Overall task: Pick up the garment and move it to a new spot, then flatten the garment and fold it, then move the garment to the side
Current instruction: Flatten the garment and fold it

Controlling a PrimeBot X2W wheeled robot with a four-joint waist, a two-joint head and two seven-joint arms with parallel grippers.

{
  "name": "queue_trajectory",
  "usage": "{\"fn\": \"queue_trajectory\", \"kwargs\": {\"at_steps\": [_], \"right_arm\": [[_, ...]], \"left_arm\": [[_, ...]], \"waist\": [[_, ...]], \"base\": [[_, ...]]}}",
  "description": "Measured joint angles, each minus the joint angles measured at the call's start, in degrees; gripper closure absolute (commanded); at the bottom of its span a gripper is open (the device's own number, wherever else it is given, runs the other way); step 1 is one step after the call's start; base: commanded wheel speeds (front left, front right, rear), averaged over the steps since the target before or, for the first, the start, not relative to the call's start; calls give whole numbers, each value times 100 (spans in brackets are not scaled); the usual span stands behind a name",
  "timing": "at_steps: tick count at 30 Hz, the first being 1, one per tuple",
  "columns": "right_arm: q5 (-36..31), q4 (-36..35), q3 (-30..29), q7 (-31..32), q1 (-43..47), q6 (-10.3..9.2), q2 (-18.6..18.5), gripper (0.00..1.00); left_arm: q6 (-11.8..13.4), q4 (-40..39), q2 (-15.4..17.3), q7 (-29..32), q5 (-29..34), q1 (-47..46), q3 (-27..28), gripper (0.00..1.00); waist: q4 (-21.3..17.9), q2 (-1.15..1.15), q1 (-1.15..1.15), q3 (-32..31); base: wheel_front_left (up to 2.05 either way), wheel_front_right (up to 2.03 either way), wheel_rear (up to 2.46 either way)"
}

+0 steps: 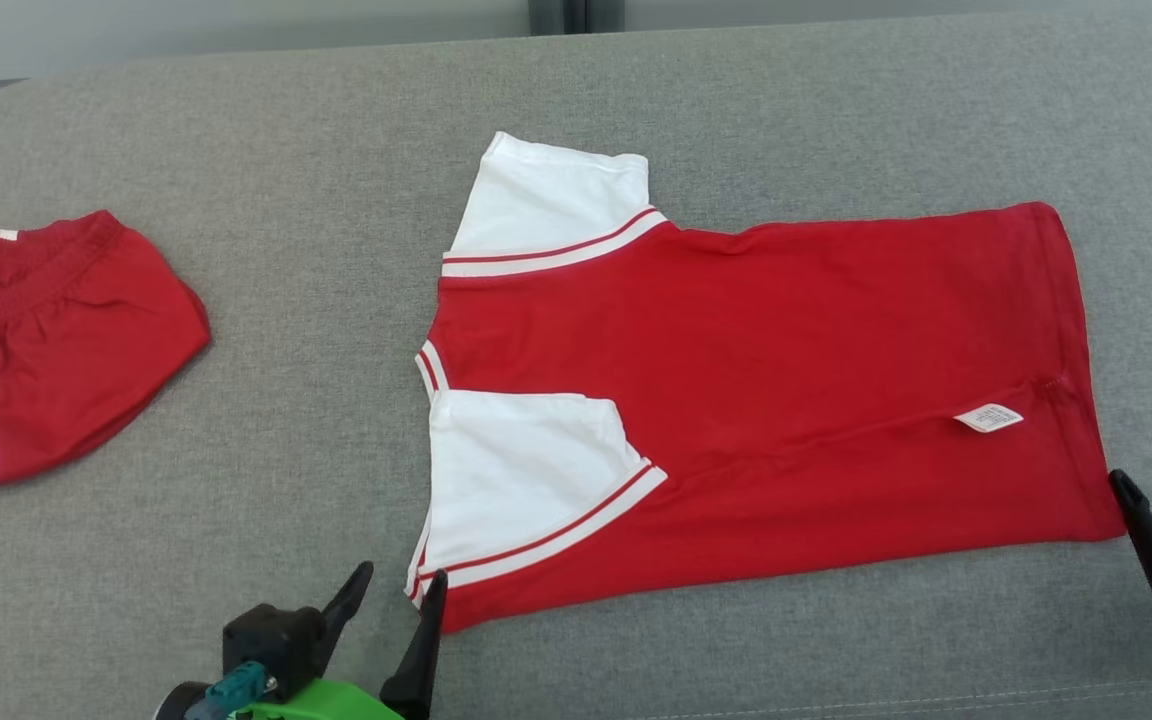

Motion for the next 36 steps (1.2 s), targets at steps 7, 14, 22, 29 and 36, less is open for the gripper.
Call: {"fn": "queue_trajectory", "kwargs": {"at_steps": [7,14,22,29,36], "right_arm": [[-1143,-676,-865,-5,-129,-3,180,0],[-2139,-1294,-1146,-7,-605,-3,936,0],[-2474,-1673,-1095,-7,-1280,-3,1303,0],[-2530,-1949,-1135,-7,-1499,-3,1500,0],[-2533,-1991,-1191,-7,-1550,-3,1637,0]], "left_arm": [[143,-810,430,144,215,-615,488,0],[-396,-635,833,886,399,-2901,686,0],[-1327,731,962,2230,134,-5625,411,0],[-1545,2052,870,3139,-247,-6960,-30,0],[-1573,2602,920,3352,-441,-7302,-495,0]], "waist": [[-76,0,0,65],[-122,0,0,537],[-271,0,0,1367],[-583,0,1,2116],[-1003,0,1,2480]], "base": [[0,0,0],[0,0,0],[0,0,0],[0,0,0],[0,0,0]]}}
